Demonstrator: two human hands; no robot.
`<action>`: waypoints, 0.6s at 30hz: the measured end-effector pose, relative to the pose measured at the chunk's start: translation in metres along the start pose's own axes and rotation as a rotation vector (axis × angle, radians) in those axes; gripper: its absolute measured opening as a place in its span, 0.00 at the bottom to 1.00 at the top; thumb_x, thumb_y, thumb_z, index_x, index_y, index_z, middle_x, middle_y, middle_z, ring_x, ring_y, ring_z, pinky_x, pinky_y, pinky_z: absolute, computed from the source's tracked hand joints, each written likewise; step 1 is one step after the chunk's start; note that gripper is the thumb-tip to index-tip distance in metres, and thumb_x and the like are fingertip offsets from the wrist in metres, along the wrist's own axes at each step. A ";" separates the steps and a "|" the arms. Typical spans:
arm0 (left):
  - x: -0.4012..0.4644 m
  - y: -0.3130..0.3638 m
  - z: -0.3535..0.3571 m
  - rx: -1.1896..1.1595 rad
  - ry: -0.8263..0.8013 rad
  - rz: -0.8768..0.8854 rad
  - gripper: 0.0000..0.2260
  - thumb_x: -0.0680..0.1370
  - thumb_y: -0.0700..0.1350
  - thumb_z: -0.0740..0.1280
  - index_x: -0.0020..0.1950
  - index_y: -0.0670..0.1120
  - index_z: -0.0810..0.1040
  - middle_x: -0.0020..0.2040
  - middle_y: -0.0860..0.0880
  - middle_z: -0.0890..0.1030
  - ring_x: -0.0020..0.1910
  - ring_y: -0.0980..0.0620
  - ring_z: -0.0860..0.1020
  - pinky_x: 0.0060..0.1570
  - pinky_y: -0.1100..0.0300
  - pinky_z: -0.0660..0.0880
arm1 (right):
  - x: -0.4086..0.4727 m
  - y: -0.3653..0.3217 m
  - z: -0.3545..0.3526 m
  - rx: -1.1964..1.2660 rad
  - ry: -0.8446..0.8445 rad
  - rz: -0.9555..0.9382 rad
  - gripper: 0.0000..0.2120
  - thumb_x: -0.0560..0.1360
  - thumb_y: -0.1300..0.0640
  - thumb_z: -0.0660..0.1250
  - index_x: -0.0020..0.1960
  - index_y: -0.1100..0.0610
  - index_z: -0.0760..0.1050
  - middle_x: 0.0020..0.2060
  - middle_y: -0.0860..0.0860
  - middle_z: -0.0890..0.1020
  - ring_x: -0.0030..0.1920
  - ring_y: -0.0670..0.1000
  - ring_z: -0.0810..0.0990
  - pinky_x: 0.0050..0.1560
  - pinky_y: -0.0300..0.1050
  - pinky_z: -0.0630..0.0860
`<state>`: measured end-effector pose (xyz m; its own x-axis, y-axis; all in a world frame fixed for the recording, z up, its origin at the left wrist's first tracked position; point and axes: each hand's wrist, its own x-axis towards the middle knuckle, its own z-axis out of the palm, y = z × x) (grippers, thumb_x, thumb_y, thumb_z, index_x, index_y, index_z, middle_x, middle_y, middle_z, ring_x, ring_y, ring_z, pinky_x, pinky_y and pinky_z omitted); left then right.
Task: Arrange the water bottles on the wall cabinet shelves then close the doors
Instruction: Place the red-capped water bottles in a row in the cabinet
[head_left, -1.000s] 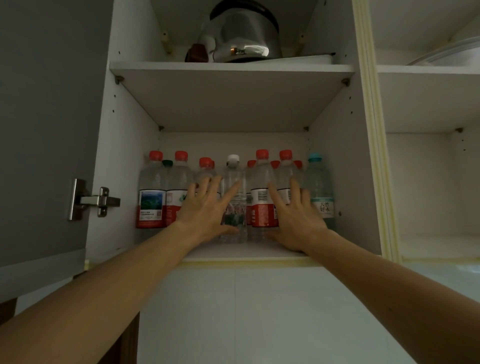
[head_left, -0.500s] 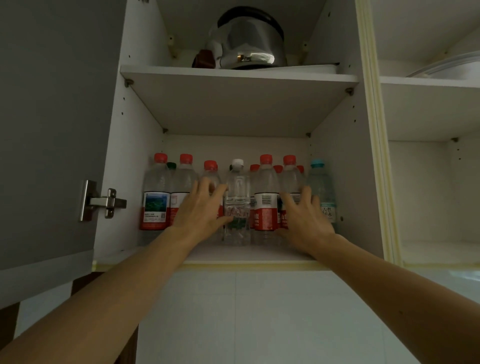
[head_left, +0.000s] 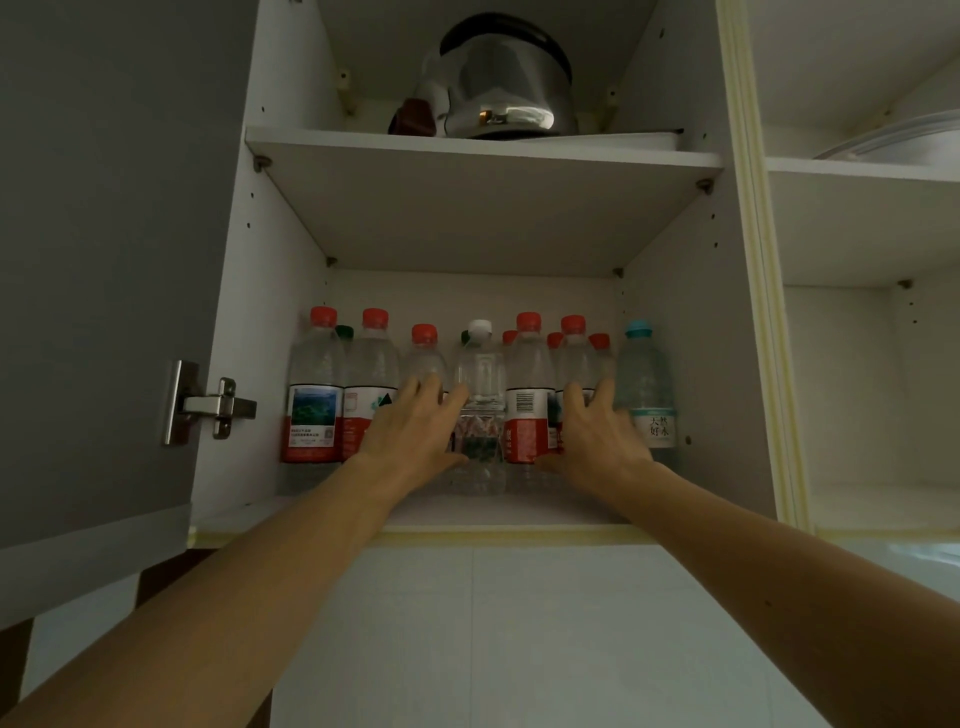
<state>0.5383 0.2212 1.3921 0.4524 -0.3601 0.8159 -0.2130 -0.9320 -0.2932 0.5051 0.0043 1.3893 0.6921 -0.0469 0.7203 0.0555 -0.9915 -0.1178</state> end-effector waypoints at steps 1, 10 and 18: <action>0.000 0.000 0.000 0.000 0.002 0.000 0.36 0.71 0.62 0.75 0.72 0.50 0.64 0.65 0.44 0.69 0.63 0.45 0.70 0.51 0.51 0.79 | 0.000 -0.001 0.001 -0.013 0.003 0.002 0.39 0.71 0.45 0.77 0.72 0.55 0.58 0.68 0.62 0.62 0.64 0.67 0.74 0.60 0.63 0.76; 0.000 0.003 -0.004 -0.018 0.078 0.072 0.34 0.71 0.64 0.74 0.70 0.50 0.68 0.61 0.46 0.71 0.59 0.48 0.70 0.53 0.52 0.77 | -0.008 0.005 -0.009 -0.023 0.024 0.013 0.38 0.73 0.38 0.73 0.72 0.55 0.62 0.68 0.61 0.64 0.67 0.65 0.70 0.63 0.62 0.75; 0.020 0.044 -0.019 0.007 0.055 0.253 0.43 0.71 0.67 0.71 0.79 0.52 0.60 0.77 0.41 0.59 0.75 0.40 0.57 0.73 0.41 0.61 | -0.035 0.054 -0.028 0.027 -0.003 0.155 0.32 0.78 0.61 0.68 0.76 0.57 0.56 0.68 0.62 0.62 0.65 0.65 0.71 0.61 0.59 0.76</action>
<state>0.5213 0.1741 1.4047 0.3372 -0.5794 0.7421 -0.3073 -0.8128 -0.4950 0.4637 -0.0509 1.3772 0.6963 -0.1990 0.6896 -0.0330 -0.9687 -0.2462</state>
